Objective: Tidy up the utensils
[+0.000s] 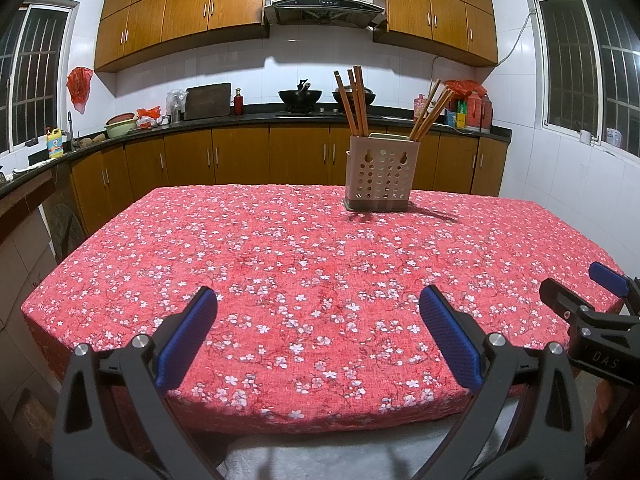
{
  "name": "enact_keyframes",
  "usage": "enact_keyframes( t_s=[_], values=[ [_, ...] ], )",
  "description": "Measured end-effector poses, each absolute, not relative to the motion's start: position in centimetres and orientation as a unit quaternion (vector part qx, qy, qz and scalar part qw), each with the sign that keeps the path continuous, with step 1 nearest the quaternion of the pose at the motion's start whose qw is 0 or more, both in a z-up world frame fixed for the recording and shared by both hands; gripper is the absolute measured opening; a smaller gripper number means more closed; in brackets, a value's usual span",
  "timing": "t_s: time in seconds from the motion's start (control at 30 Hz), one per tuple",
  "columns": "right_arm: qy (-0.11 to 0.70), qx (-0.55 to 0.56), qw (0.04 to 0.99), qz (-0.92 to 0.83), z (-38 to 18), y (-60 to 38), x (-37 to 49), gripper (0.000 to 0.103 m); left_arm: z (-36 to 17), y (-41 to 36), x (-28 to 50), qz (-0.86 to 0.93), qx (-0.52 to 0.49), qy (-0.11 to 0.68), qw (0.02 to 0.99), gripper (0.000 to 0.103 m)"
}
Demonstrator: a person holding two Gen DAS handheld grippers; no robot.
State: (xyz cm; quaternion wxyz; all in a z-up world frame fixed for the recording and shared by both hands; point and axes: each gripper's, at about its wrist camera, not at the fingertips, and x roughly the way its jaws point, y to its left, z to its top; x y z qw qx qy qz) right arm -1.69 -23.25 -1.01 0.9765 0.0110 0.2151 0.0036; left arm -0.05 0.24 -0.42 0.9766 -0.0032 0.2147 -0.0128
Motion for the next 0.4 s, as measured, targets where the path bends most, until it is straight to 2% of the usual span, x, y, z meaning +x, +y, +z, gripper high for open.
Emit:
enact_keyframes(
  t_s=[0.4],
  values=[
    [0.215,0.011,0.977,0.004,-0.97,-23.28,-1.69,0.101,-0.46,0.16,-0.1,-0.014,-0.003,0.215,0.977,0.099]
  ],
)
